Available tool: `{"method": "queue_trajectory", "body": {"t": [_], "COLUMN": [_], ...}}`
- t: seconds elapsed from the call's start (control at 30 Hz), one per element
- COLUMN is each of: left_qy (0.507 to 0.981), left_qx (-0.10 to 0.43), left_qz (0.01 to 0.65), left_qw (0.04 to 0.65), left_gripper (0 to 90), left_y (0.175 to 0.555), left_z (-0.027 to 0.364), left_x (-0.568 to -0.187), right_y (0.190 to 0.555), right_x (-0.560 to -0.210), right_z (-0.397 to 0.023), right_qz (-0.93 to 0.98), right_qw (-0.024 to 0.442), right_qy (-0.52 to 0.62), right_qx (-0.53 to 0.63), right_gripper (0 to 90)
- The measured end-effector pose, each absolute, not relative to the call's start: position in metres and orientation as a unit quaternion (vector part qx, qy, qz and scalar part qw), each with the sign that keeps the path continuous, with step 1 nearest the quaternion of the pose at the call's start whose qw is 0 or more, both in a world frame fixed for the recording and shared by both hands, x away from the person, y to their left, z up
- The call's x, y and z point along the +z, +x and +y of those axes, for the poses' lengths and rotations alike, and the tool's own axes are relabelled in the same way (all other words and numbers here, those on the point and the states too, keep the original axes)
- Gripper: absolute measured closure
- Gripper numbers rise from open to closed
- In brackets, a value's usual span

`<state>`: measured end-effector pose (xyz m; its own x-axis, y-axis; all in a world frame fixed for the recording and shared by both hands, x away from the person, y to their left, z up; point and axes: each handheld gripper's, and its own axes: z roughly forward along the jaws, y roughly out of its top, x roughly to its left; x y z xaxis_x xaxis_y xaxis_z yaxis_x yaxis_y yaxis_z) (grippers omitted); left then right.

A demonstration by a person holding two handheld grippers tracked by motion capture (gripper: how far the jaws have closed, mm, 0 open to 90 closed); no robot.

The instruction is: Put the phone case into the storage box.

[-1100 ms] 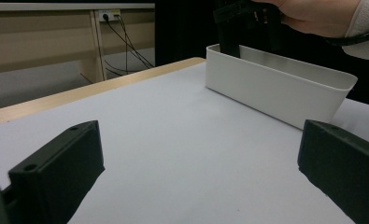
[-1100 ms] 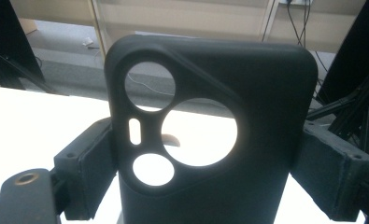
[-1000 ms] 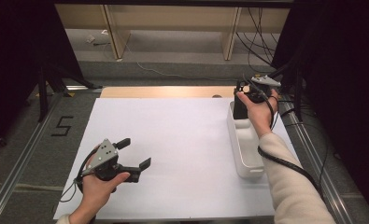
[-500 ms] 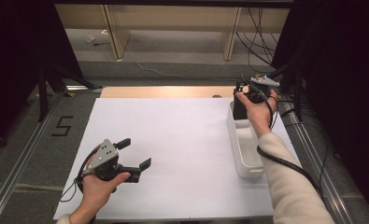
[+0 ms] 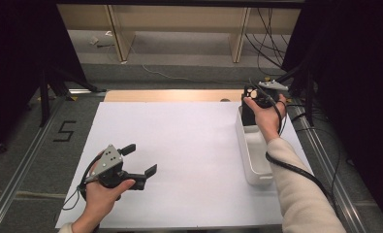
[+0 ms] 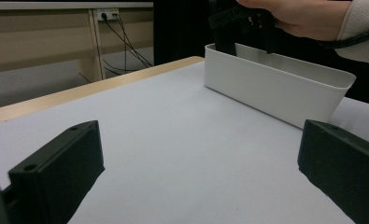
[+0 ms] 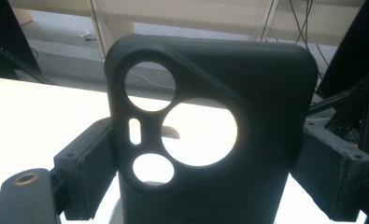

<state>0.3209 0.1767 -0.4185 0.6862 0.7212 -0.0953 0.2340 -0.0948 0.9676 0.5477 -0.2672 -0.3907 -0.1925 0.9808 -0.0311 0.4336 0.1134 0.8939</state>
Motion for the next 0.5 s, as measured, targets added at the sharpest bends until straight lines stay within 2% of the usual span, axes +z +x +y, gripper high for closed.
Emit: {"method": "queue_trajectory", "body": {"t": [0.5], "left_qy": [0.711], "left_qx": [0.209], "left_qz": [0.336], "left_qw": [0.581], "left_gripper": [0.0], "left_y": [0.3209], "left_z": [0.1765], "left_x": [-0.4187], "right_y": [0.5494], "right_x": [-0.3955], "right_z": [-0.2667], "right_qz": [0.666], "right_qw": [0.342], "right_qy": [0.534], "right_qx": [0.392], "right_gripper": [15.0]}}
